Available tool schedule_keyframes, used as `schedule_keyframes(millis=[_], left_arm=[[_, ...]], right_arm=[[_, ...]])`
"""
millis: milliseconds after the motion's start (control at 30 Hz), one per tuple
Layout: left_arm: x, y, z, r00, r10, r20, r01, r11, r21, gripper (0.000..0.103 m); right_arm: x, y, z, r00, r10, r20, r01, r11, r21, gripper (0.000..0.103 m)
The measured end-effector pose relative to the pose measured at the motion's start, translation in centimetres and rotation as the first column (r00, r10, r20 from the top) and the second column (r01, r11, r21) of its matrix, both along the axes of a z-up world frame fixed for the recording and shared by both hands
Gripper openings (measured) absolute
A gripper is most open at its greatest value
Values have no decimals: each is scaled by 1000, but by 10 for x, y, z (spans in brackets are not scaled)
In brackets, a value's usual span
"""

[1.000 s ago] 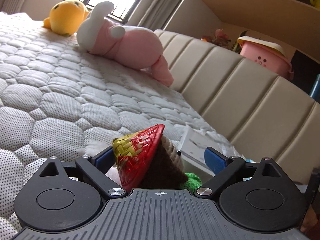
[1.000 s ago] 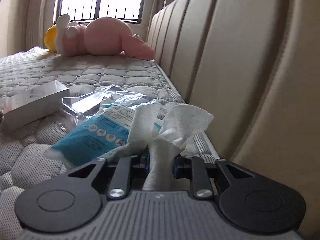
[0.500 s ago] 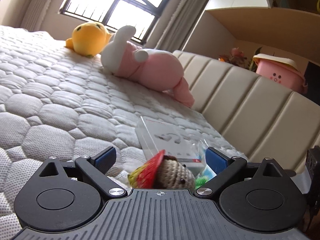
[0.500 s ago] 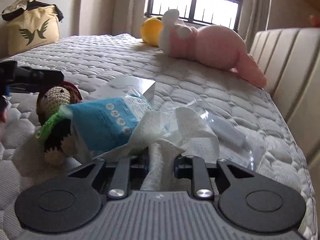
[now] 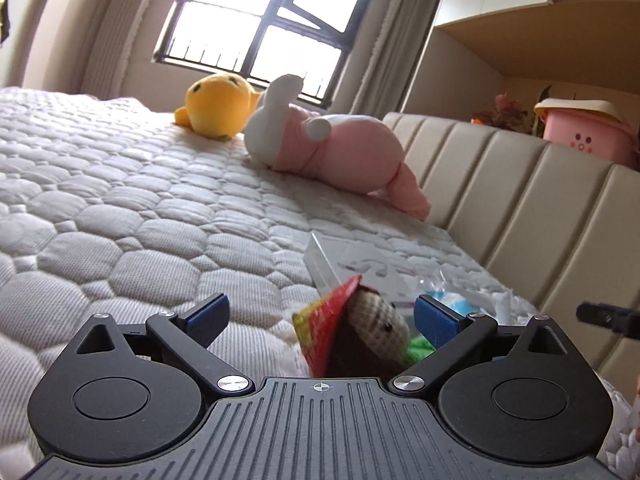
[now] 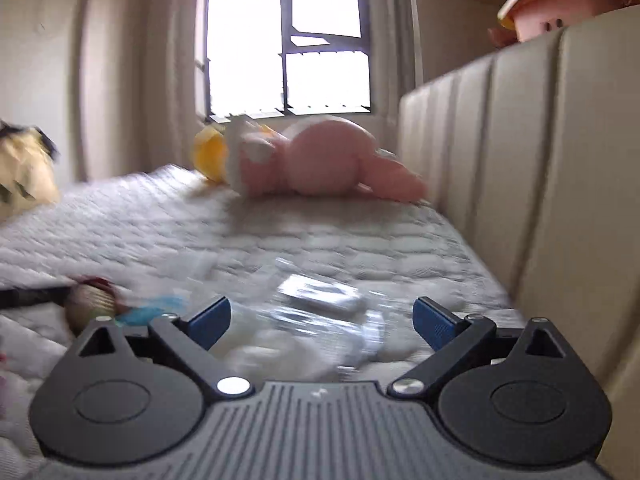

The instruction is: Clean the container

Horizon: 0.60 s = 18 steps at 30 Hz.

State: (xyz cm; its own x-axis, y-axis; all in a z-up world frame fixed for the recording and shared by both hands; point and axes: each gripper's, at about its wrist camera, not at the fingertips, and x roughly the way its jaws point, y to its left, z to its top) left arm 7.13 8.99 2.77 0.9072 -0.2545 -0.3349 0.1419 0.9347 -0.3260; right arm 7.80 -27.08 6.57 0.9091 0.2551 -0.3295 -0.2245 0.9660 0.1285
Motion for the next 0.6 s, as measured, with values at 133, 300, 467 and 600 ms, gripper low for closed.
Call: schedule_keyframes(millis=[133, 300, 467, 600], left_arm=[[-29, -16, -5, 999, 29, -27, -29, 1000, -13, 103], [-52, -45, -5, 999, 42, 17, -44, 990, 135, 103], [-68, -65, -4, 995, 58, 78, -67, 990, 127, 103], [-67, -86, -8, 996, 75, 47, -81, 985, 153, 103]], right_arm=[[-18, 36, -6, 990, 138, -10, -137, 990, 40, 99], [-41, 51, -32, 996, -66, 58, 70, 995, -67, 103], [-55, 35, -57, 987, -156, 48, 154, 987, 45, 103], [-47, 26, -60, 987, -157, 13, 156, 984, 89, 103]])
